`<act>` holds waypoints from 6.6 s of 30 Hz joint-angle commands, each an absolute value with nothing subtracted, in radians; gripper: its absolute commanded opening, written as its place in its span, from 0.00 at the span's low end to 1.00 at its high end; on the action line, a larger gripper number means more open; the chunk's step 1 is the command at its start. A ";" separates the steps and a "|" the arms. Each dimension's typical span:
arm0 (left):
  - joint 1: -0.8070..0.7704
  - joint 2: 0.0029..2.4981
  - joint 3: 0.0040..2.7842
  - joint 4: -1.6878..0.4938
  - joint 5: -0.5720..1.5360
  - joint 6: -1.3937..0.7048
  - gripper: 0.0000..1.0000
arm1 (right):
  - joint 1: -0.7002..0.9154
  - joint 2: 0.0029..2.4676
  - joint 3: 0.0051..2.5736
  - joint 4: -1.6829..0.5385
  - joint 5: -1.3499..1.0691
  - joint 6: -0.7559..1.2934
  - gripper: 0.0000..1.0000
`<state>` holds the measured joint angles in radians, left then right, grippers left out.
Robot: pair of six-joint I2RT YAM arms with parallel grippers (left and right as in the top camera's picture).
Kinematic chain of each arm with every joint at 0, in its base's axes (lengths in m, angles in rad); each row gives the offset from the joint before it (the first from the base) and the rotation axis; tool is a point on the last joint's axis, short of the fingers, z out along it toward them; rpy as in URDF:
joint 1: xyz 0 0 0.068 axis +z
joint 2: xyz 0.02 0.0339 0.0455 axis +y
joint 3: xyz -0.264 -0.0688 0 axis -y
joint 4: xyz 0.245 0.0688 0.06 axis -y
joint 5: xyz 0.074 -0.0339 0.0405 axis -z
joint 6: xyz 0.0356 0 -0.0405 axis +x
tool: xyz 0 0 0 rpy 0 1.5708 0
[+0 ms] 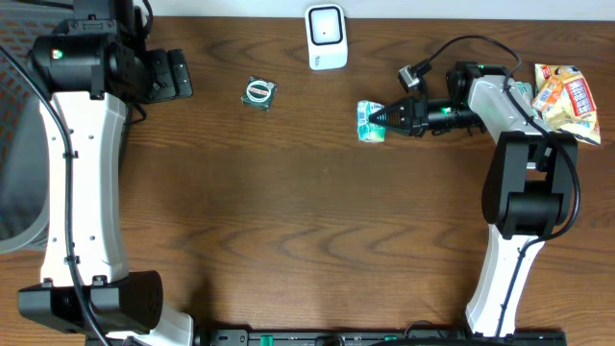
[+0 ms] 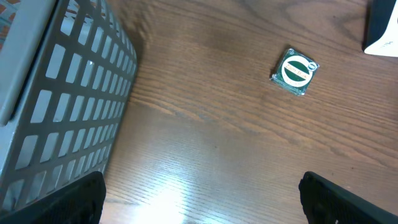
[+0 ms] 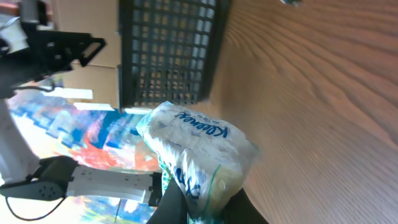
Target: Scan the item barcode
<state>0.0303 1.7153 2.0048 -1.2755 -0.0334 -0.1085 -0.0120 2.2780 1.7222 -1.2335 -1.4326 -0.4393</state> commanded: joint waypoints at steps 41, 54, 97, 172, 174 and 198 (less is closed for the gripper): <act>0.035 1.719 2.000 -1.275 -0.049 -0.117 0.98 | -0.009 2.042 1.740 -1.170 -1.457 -0.521 0.01; 0.034 1.719 2.000 -1.275 -0.049 -0.117 0.98 | 0.011 2.042 1.740 -1.162 -1.446 -0.521 0.01; 0.035 1.719 2.000 -1.275 -0.049 -0.117 0.98 | 0.061 2.042 1.739 -0.982 -1.271 -0.214 0.01; 0.035 1.719 2.000 -1.275 -0.049 -0.117 0.98 | 0.437 2.466 2.147 -0.070 0.330 -0.894 0.01; 0.035 1.719 2.000 -1.275 -0.049 -0.117 0.98 | 0.445 2.497 2.147 -0.032 0.388 -1.018 0.01; 0.035 1.719 2.000 -1.275 -0.049 -0.117 0.98 | 0.442 2.522 2.147 -0.066 0.339 -1.158 0.01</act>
